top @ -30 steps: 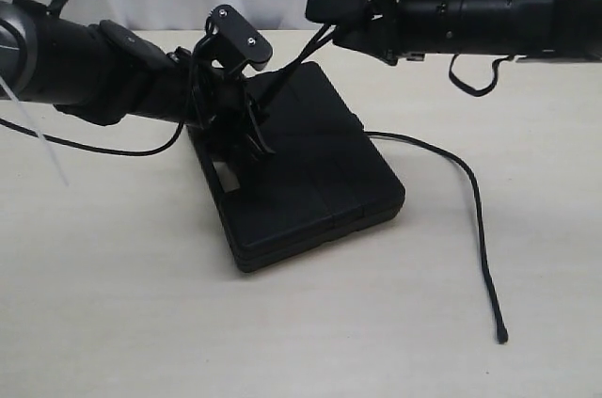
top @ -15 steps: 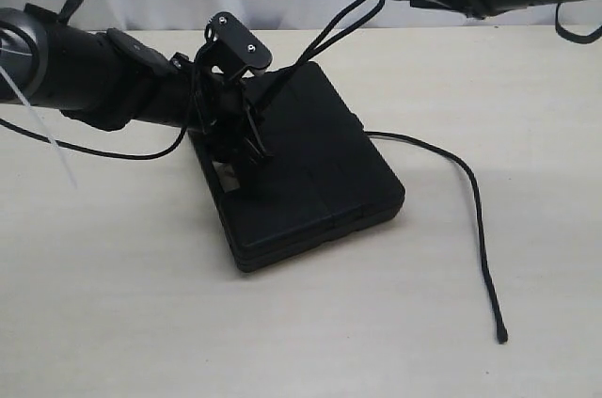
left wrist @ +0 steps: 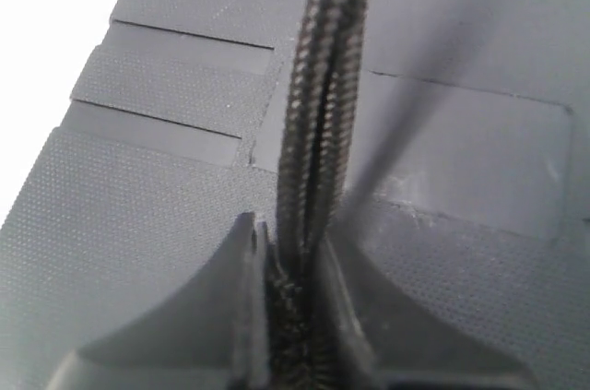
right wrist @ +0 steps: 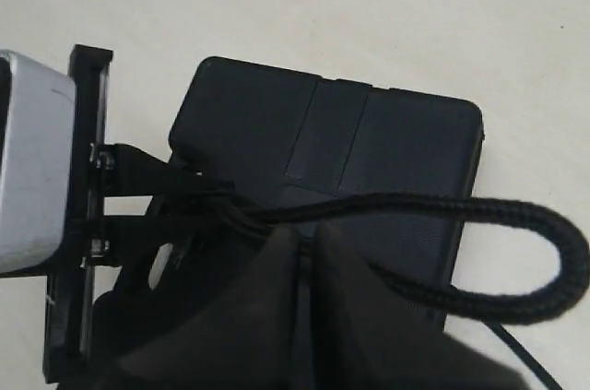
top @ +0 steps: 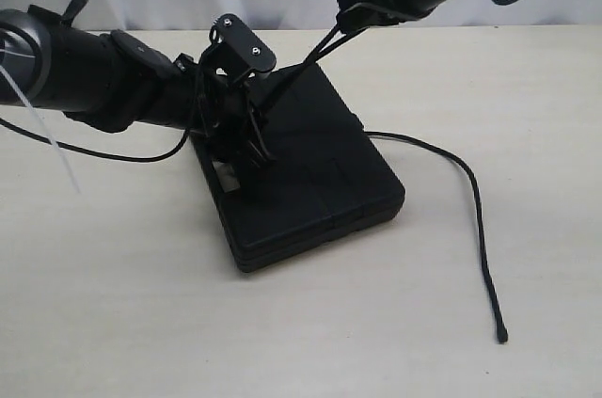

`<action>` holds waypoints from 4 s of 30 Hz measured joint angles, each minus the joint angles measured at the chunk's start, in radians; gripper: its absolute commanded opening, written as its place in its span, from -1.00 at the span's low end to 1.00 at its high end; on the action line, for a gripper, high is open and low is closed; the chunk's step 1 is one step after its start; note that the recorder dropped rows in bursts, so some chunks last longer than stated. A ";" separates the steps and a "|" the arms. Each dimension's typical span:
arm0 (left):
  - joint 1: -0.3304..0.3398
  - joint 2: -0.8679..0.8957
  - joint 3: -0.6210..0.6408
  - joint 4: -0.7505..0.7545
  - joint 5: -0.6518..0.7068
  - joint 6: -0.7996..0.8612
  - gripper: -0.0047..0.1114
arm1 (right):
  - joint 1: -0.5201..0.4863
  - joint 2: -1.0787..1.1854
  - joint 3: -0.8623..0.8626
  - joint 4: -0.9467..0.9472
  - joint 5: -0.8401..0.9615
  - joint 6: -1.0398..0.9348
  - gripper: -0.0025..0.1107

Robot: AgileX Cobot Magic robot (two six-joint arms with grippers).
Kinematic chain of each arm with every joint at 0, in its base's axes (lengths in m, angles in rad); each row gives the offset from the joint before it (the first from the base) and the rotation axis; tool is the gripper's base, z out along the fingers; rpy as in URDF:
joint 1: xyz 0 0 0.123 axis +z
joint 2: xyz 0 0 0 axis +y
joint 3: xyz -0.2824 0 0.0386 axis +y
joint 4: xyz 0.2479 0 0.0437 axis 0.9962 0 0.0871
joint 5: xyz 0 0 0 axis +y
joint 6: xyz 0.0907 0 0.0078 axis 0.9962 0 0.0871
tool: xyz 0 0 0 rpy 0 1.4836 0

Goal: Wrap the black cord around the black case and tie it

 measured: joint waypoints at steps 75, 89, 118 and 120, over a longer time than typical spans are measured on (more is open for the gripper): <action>0.000 0.000 0.000 0.096 -0.008 0.001 -0.92 | 0.141 0.128 -0.022 -0.737 -0.010 -0.590 -0.88; 0.000 0.000 0.000 0.098 -0.008 0.001 -0.92 | 0.141 0.171 -0.022 -0.741 -0.051 -0.508 0.41; 0.000 0.000 0.000 0.098 -0.013 0.001 -0.92 | 0.141 0.095 -0.022 -0.700 -0.049 -0.503 -0.88; 0.000 0.000 0.000 0.098 -0.013 0.001 -0.92 | 0.141 0.114 -0.022 -0.700 -0.050 -0.515 -0.88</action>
